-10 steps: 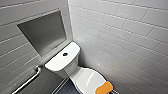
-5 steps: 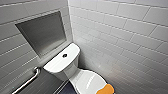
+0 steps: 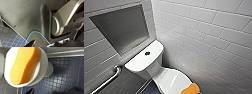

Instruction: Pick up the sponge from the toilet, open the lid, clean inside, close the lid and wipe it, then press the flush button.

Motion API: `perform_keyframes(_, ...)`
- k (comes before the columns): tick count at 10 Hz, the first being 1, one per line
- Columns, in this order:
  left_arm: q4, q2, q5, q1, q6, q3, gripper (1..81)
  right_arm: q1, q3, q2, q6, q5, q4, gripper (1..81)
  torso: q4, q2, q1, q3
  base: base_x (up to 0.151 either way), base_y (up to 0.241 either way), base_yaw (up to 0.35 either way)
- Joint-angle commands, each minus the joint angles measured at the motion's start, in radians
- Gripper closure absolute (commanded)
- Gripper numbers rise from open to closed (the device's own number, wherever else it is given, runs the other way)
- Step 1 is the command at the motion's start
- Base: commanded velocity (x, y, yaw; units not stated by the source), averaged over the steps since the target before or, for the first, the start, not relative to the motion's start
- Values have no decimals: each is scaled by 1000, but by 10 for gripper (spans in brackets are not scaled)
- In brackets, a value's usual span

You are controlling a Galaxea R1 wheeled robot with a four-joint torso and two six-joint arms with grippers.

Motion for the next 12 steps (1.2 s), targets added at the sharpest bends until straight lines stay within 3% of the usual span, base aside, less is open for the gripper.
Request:
perform_keyframes(1, -2, -2, 87, 16, 6, 8, 10, 84, 25, -55, 16, -48, 5, 10, 0, 5, -3, -56, 0, 0, 0)
perform_keyframes(2, -2, -2, 87, 16, 5, 8, 10, 104, 29, -62, 25, -49, 6, 10, 0, -32, 21, -28, 0, 0, 0)
perform_keyframes(7, -2, 1, 89, 16, 5, 8, 10, 192, 29, -33, 39, -71, 5, 10, 0, -63, 44, -54, 0, 0, 0)
perform_keyframes(11, -2, 6, 89, 16, 3, 8, 10, 206, -93, 72, 39, -114, 5, 10, 0, -63, 44, -54, 0, 0, 0)
perform_keyframes(12, -2, 6, 89, 16, 3, 8, 10, 218, -103, 81, 39, -125, 6, 10, 0, -163, 109, -54, 0, 0, 0)
